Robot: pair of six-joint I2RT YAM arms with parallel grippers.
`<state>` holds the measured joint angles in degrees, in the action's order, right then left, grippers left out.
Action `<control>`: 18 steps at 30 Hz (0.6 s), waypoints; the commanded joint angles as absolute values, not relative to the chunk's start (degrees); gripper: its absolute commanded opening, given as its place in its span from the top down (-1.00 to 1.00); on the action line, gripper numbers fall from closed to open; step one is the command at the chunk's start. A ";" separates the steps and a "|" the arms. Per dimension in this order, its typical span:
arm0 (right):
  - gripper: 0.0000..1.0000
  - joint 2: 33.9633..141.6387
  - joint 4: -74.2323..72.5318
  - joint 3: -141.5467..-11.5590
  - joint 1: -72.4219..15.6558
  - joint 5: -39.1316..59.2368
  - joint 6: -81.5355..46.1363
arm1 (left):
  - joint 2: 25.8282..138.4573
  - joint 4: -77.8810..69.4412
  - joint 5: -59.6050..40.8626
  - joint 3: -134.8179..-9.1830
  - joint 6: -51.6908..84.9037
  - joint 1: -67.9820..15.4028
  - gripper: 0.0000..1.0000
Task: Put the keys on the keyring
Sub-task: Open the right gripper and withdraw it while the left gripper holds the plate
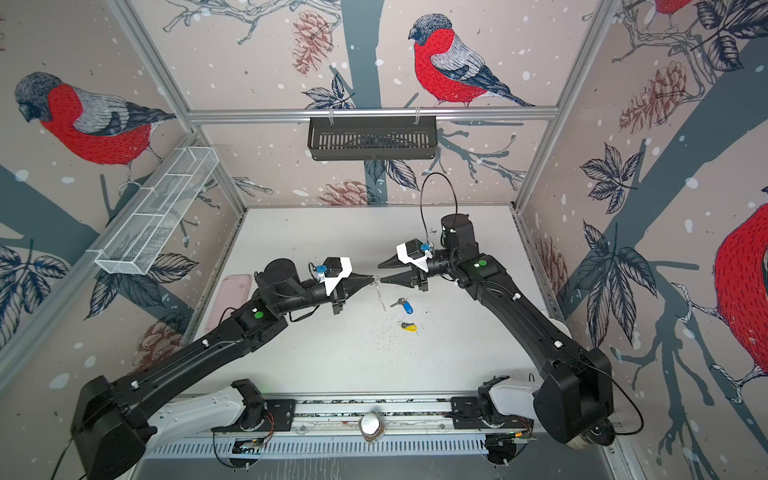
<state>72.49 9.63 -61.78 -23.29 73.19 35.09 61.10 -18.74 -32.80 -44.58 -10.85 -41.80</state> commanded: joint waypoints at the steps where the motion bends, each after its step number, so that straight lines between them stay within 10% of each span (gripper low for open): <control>1: 0.23 69.63 1.81 -58.32 -21.85 71.23 28.04 | 61.16 -21.66 -32.17 -44.58 -10.59 -41.84 1.00; 18: 0.19 65.92 -14.89 -45.66 -26.27 47.84 4.56 | 59.82 -26.16 -26.73 -40.64 -7.46 -41.84 1.00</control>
